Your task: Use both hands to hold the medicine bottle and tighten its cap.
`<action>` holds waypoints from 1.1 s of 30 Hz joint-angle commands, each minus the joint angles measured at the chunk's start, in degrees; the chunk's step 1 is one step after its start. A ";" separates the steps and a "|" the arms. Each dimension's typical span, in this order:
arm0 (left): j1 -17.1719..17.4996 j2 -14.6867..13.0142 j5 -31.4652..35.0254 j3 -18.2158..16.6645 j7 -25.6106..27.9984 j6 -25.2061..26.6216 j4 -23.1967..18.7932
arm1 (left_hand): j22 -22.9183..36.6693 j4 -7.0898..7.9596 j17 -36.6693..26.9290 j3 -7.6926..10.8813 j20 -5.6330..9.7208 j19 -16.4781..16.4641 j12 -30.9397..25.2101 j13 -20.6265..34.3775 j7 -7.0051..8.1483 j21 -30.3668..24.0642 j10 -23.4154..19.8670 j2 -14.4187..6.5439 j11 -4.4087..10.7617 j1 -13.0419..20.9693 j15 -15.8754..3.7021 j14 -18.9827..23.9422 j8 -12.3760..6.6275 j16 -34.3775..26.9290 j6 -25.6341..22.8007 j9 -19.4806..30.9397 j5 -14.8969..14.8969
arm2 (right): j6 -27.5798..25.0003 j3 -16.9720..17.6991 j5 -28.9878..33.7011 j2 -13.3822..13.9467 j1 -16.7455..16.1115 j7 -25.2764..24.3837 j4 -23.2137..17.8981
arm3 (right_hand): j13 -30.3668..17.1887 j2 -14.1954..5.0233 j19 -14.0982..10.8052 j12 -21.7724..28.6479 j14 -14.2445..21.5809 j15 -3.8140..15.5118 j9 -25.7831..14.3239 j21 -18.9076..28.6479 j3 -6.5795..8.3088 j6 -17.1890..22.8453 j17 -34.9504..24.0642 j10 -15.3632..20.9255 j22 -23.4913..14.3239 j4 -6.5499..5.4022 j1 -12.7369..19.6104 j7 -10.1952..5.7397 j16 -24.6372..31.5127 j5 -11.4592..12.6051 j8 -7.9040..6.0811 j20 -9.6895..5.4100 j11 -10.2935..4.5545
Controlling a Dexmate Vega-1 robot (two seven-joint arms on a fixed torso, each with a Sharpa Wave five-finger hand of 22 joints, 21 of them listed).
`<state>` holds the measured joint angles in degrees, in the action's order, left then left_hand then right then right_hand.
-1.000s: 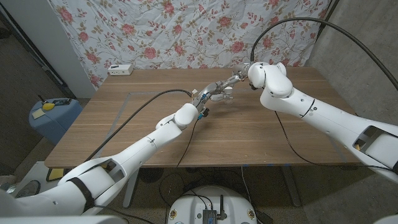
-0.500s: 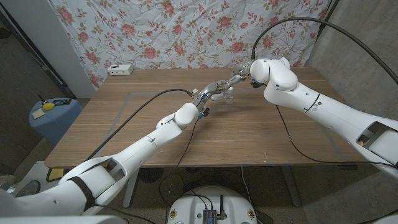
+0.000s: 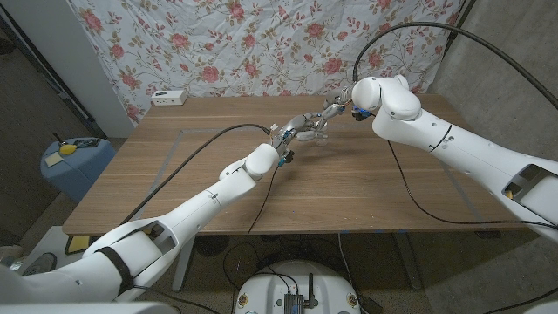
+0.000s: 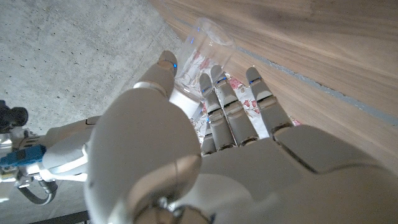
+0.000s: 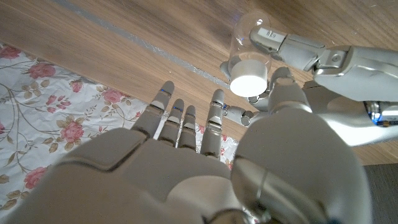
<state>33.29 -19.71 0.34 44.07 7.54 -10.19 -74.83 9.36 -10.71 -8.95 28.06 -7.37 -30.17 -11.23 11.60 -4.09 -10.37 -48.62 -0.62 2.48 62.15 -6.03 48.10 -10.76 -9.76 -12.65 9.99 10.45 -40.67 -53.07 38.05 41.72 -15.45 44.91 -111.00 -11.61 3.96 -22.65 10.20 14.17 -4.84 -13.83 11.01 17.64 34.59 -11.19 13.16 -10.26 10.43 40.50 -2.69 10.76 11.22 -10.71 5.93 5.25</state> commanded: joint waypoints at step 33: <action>0.72 -0.46 -0.03 -0.21 0.25 0.92 -1.12 | 0.11 2.02 -0.25 2.55 0.12 0.36 -0.37 0.13 0.59 -0.12 -5.77 -0.71 5.55 -0.47 -2.30 -0.20 0.12 -0.20 -0.06 0.10 0.29 | -0.76 -1.16 -0.89 -0.10 0.65 -0.91 0.46 | -0.17 -0.49 -0.92 1.48 0.61 1.38 0.27 0.92 2.74 8.11 -0.26 0.86 -0.10 -1.07 5.37 -3.33 1.17 0.00 -4.08 -0.63 -1.06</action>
<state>33.85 -20.10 0.42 43.94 7.70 -9.47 -75.70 9.36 -10.71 -8.97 28.06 -7.36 -30.17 -11.04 11.61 -3.90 -10.37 -48.53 -0.94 2.57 61.05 -6.03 48.11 -10.76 -9.76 -12.46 9.99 10.28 -41.35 -54.42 37.81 41.79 -14.46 44.88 -110.78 -11.60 3.45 -23.17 11.12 14.52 -3.87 -13.57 11.69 20.24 41.97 -11.35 13.45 -10.25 9.58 45.56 -6.14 11.71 11.22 -14.42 5.42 4.14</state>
